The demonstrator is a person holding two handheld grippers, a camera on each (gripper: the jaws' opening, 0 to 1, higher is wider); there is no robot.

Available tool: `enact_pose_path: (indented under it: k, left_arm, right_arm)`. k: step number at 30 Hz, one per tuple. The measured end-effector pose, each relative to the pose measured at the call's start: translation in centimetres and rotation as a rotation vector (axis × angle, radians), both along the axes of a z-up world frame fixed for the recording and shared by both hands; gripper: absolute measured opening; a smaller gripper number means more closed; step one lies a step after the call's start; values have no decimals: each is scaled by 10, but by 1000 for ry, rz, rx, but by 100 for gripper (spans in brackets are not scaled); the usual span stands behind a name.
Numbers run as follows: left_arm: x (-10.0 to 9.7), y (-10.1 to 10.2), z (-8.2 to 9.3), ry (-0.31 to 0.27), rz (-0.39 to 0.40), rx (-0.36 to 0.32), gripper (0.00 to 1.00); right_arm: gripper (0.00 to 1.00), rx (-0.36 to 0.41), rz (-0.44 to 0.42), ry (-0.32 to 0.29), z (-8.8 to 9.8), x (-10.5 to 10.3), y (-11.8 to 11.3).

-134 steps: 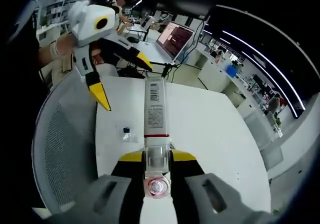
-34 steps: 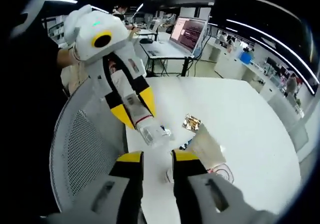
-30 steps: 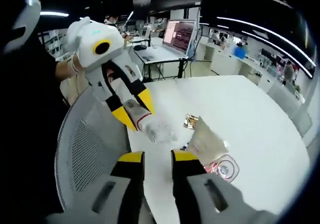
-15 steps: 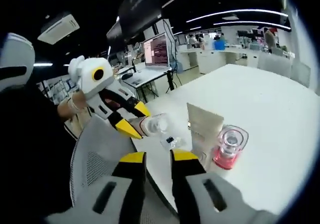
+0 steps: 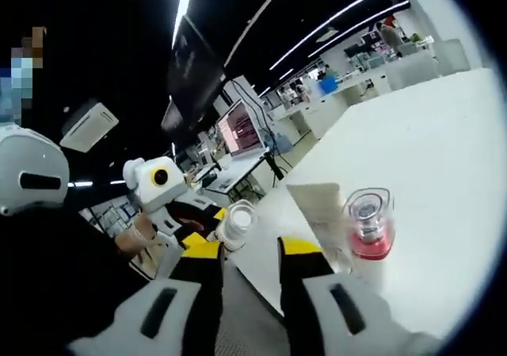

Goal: Arrange the skincare products in the storage area until every visible bottle or jar stands upright without overlapping.

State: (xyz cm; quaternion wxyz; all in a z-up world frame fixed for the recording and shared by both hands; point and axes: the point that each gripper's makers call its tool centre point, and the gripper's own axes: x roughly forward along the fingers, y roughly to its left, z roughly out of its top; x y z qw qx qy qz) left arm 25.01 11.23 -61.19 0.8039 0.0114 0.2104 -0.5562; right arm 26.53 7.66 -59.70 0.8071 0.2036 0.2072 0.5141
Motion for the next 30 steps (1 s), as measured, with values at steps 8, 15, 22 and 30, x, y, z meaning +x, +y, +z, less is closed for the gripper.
enact_pose_path:
  k: [8,15,22,30]
  left_arm:
    - [-4,-6,8,89,-35,-111,16]
    - [-15,-14,6,165,-99,-169,16]
    - [-20,-18,12,228,-127,-255,16]
    - [-17,-21,7,188,-109,-199,18]
  right_arm:
    - [28,127,5,23,12,2,3]
    - [26,216,48,27,24,-4,10]
    - [21,258,67,20,34,-10,13]
    - [19,206,42,11,33,-11,14]
